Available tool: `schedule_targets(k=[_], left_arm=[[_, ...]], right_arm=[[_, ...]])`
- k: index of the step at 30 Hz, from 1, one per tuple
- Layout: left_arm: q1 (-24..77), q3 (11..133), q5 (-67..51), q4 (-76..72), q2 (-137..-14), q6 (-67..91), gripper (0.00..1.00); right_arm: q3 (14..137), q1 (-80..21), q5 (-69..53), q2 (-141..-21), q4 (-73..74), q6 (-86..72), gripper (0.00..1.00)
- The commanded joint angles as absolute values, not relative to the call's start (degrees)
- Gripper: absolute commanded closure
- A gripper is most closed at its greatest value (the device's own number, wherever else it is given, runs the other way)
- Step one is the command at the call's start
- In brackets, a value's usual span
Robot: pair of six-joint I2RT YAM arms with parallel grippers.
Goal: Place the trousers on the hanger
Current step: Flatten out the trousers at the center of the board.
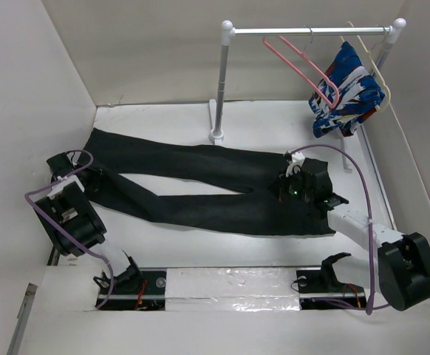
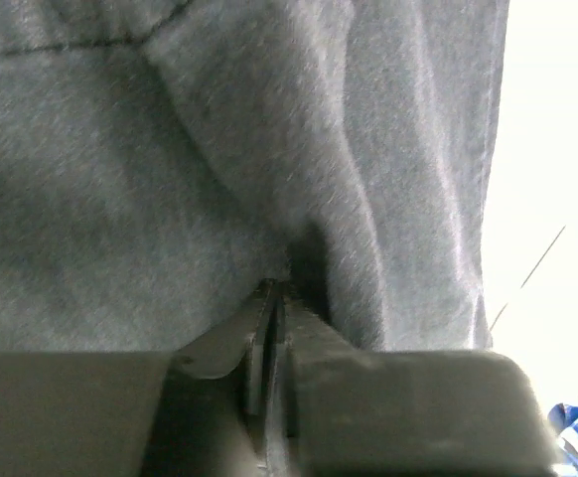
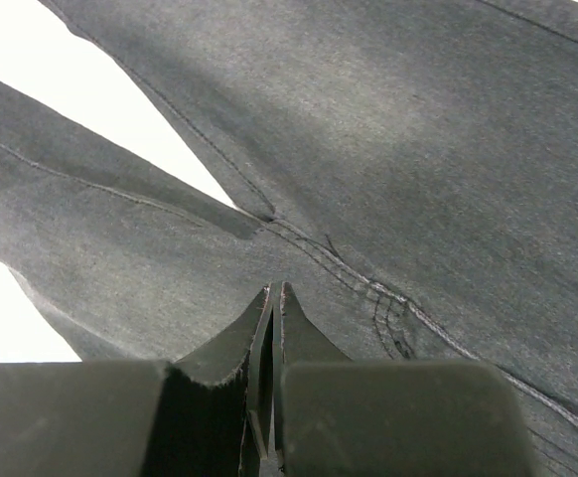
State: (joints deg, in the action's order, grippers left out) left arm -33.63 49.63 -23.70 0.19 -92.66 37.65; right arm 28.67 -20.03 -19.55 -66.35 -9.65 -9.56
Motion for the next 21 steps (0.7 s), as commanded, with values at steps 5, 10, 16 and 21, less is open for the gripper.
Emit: schedule_targets(k=[5, 10, 16, 21], left_arm=[[-33.4, 52.3, -27.4, -2.6, -91.2, 36.3, 1.0], [-32.9, 51.0, -25.2, -1.8, -81.7, 36.8, 1.0], [-30.7, 51.5, -18.1, 2.5, -76.6, 36.3, 1.0], [-30.7, 53.4, -16.4, 5.3, -82.2, 35.6, 0.98]], right_arm=[[31.5, -21.2, -21.1, -67.1, -13.9, -8.3, 0.96], [32.1, -21.2, -20.5, -65.8, -11.6, -8.3, 0.96], [32.6, -21.2, -19.9, -61.6, -7.8, -8.4, 0.96], [33.4, -22.2, -20.2, -60.9, -6.0, -8.4, 0.96]])
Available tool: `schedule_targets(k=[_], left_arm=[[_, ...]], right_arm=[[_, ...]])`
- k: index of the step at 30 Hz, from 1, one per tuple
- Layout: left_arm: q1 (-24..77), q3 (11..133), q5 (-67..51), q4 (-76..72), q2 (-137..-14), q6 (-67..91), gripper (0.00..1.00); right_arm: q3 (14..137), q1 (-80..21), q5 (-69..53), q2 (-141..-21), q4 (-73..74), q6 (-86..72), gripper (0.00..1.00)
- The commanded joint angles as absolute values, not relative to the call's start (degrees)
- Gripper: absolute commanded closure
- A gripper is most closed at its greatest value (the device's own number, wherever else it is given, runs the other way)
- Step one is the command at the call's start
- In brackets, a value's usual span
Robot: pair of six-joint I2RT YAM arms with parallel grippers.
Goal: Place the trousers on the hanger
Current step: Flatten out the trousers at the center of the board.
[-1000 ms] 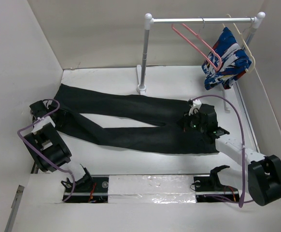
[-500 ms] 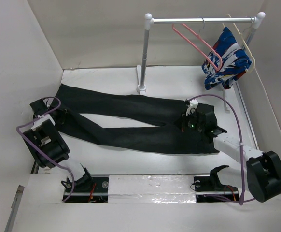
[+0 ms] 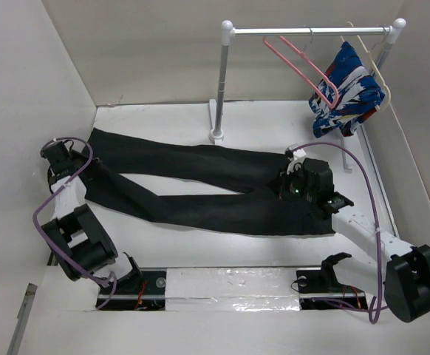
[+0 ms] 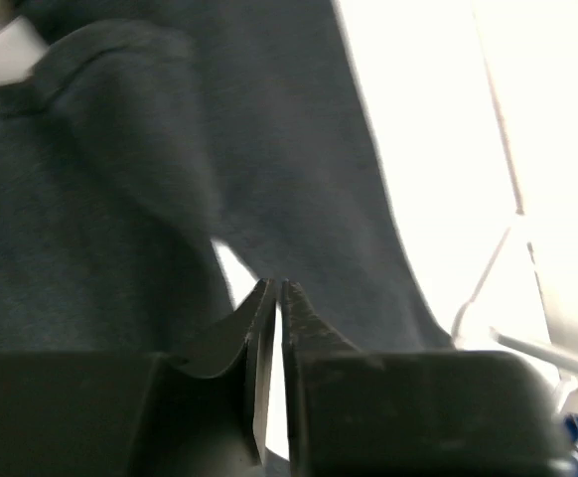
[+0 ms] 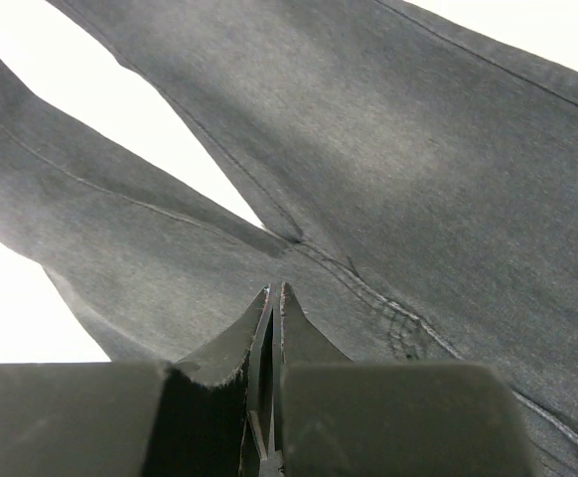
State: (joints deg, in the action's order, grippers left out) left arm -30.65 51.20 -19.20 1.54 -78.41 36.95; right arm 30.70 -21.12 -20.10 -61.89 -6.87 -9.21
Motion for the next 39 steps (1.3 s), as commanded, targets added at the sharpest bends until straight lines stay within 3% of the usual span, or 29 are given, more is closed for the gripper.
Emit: schedule_targets(k=[1, 3, 13, 16, 20, 21, 23, 27, 31, 39], left_arm=[[-30.7, 54.6, -15.5, 7.0, -83.0, 35.5, 0.94], [-30.7, 54.9, -14.4, 7.4, -84.7, 35.3, 0.83], [-30.7, 59.1, -13.4, 6.5, -91.4, 35.6, 0.72], [-28.1, 59.2, -14.9, 4.6, -91.6, 36.6, 0.77], [-24.8, 61.0, -11.5, 5.9, -92.9, 36.4, 0.75], [-24.8, 61.3, -12.1, 6.0, -93.5, 36.5, 0.79], [-24.8, 61.3, -12.0, 5.7, -93.3, 36.6, 1.0], [-19.1, 63.3, -7.3, 6.3, -91.9, 36.3, 1.0], [-10.1, 72.7, -0.6, 12.5, -97.3, 35.5, 1.0], [-5.3, 80.6, 5.8, 15.2, -108.9, 35.7, 0.73]], right_arm=[[33.5, -22.2, -20.0, -60.7, -5.6, -8.3, 0.96], [33.7, -22.2, -19.6, -60.1, -4.9, -7.9, 0.96], [33.8, -23.3, -20.4, -59.9, -4.7, -7.7, 0.96], [33.7, -24.7, -20.0, -60.4, -5.3, -8.1, 0.96], [34.8, -25.8, -18.8, -61.6, -5.1, -7.7, 0.95], [35.0, -25.8, -18.8, -61.7, -4.5, -7.5, 0.95], [35.2, -25.8, -18.1, -61.6, -4.3, -7.4, 0.95], [34.5, -25.8, -18.0, -61.1, -5.4, -8.3, 0.95], [34.2, -27.0, -18.9, -63.4, -8.0, -9.2, 0.95], [34.9, -29.4, -17.5, -64.9, -9.0, -8.8, 0.95]])
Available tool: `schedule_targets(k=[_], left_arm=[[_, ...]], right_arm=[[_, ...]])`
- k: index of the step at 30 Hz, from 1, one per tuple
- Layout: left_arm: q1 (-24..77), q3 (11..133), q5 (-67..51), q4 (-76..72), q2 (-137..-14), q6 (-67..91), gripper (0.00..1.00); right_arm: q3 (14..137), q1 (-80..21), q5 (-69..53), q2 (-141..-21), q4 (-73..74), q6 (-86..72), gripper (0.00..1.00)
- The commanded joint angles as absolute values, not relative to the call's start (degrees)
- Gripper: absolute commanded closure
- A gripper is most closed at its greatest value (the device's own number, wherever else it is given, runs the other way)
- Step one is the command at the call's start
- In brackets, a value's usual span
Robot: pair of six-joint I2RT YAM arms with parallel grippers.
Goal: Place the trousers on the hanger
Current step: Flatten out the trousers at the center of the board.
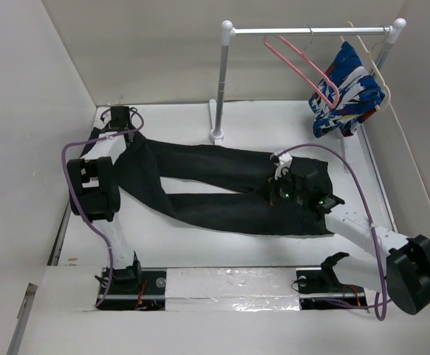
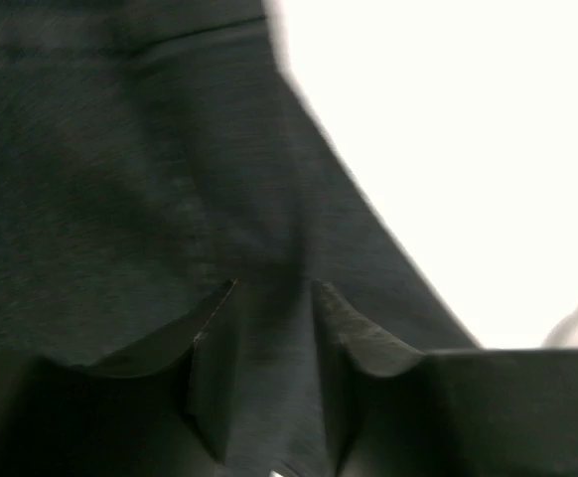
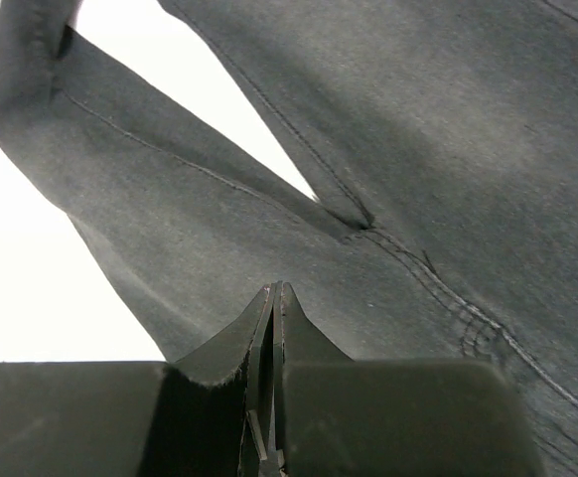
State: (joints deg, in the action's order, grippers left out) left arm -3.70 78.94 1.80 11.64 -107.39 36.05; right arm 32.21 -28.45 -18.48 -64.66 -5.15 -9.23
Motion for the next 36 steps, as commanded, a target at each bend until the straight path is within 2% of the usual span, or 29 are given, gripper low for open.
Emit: schedule_targets(k=[1, 2, 5, 13, 14, 16, 17, 18, 24, 26, 28, 36], left_arm=[[-5.3, 80.9, 6.1, 15.4, -109.3, 35.6, 0.69], [-5.3, 81.6, 6.1, 15.5, -109.8, 34.8, 0.62], [-5.3, 83.8, 4.5, 15.6, -110.7, 33.2, 0.57], [-7.9, 83.2, -0.3, 11.4, -101.1, 32.4, 0.58], [-8.5, 83.0, -2.4, 11.3, -100.6, 32.7, 0.63], [-9.0, 83.5, -2.8, 12.6, -101.9, 32.4, 0.81], [-9.1, 85.3, -2.7, 14.0, -103.1, 31.7, 0.97], [-9.1, 86.3, -2.6, 15.4, -105.8, 31.6, 1.0], [-10.2, 85.3, -2.4, 15.3, -109.9, 32.3, 0.99], [-10.7, 84.5, -5.4, 12.9, -110.3, 32.3, 0.84], [-10.7, 85.0, -6.1, 12.4, -111.4, 32.3, 0.8], [-11.9, 87.8, -5.3, 13.2, -116.6, 32.7, 0.78]], right_arm=[[35.0, -29.4, -17.4, -65.0, -9.1, -8.7, 0.95], [35.2, -29.4, -17.5, -65.1, -9.3, -8.7, 0.94], [35.9, -30.5, -17.4, -64.7, -9.1, -8.7, 0.94], [38.4, -33.5, -13.6, -60.0, -5.8, -5.7, 0.94], [38.1, -33.5, -13.6, -59.8, -6.1, -5.6, 0.94], [37.4, -33.5, -13.6, -59.3, -7.3, -5.5, 0.94], [36.8, -33.5, -13.8, -59.1, -7.7, -5.7, 0.94], [36.7, -33.5, -14.0, -58.9, -8.3, -5.7, 0.95], [35.6, -33.5, -15.0, -58.2, -8.5, -5.6, 0.95], [35.1, -33.5, -15.3, -58.2, -9.5, -5.7, 0.95], [34.4, -33.5, -16.0, -58.7, -10.9, -6.2, 0.95], [34.5, -33.5, -17.1, -60.9, -11.3, -5.7, 0.95]])
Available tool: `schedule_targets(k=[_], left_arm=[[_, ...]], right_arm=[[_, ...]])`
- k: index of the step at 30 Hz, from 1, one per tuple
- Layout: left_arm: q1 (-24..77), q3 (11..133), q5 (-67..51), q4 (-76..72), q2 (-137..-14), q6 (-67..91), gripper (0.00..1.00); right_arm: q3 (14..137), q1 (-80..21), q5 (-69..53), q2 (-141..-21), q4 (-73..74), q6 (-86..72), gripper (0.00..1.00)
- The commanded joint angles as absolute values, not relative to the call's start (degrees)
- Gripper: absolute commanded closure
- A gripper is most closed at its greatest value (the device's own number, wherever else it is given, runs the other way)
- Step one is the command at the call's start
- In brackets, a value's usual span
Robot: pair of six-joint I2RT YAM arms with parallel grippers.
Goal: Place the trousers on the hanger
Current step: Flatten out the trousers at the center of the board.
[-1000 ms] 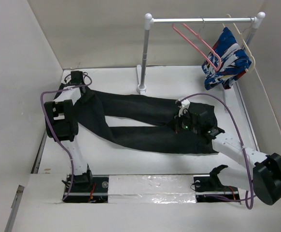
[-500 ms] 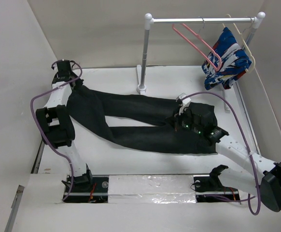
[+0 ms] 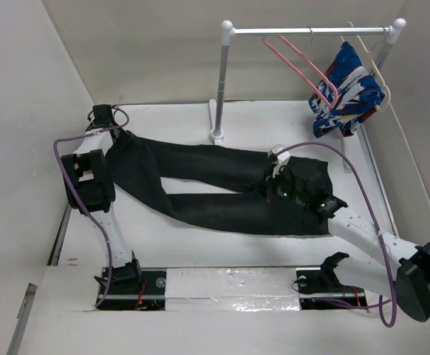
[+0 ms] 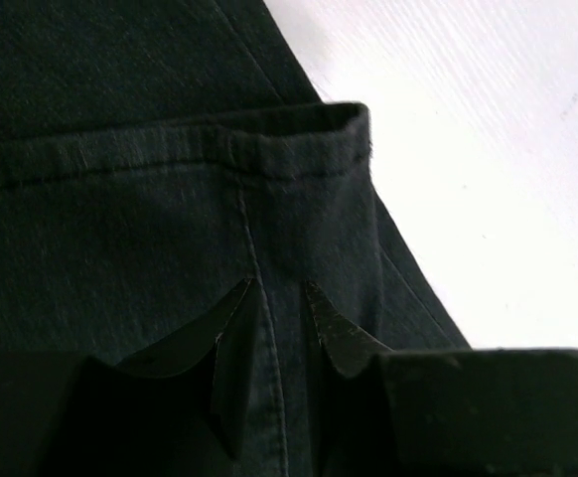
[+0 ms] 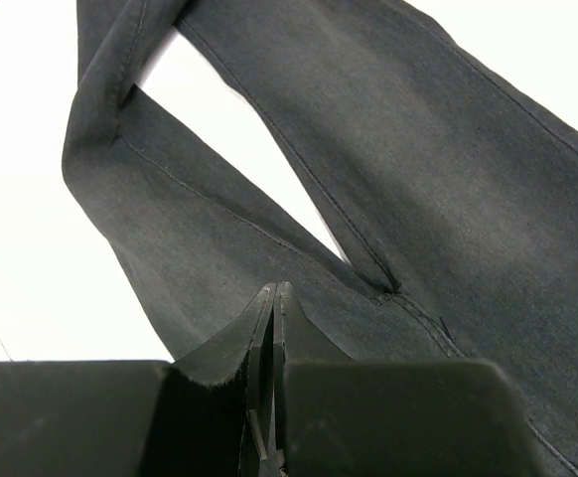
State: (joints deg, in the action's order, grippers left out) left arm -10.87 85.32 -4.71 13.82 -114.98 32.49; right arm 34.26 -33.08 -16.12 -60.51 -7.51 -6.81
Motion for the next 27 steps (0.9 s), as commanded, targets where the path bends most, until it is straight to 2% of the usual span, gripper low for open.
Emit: schedule_targets(k=[1, 5, 9, 17, 18, 20, 25, 26, 27], left_arm=[[-11.9, 88.1, -5.4, 13.4, -117.2, 32.7, 0.78], [-12.4, 89.9, -4.1, 14.6, -120.1, 32.6, 0.78], [-12.4, 91.3, -4.0, 14.8, -121.1, 32.5, 0.71], [-12.4, 92.0, -4.8, 13.6, -122.8, 32.7, 0.68], [-12.4, 91.9, -4.4, 13.8, -123.1, 32.5, 0.7], [-12.4, 91.8, -2.7, 14.0, -123.2, 32.5, 0.81], [-12.4, 91.8, -2.1, 14.2, -123.4, 32.4, 0.95], [-12.4, 91.4, -2.0, 14.0, -123.4, 32.5, 1.0], [-12.4, 91.1, -2.0, 13.7, -123.0, 32.5, 1.0]], right_arm=[[34.4, -33.5, -17.1, -61.0, -11.5, -5.7, 0.95], [34.5, -33.5, -16.9, -61.3, -11.8, -5.6, 0.95], [34.6, -34.0, -17.0, -62.4, -12.1, -5.5, 0.95], [34.7, -34.0, -17.4, -64.3, -12.9, -5.5, 0.95], [34.7, -34.0, -17.4, -64.4, -12.9, -5.6, 0.95], [34.7, -34.0, -17.4, -64.5, -12.9, -5.6, 0.95], [34.6, -34.0, -17.1, -64.2, -12.8, -5.6, 0.95], [34.6, -34.0, -17.1, -64.1, -12.8, -5.5, 0.95], [34.6, -34.0, -17.3, -64.0, -12.8, -5.5, 0.95]])
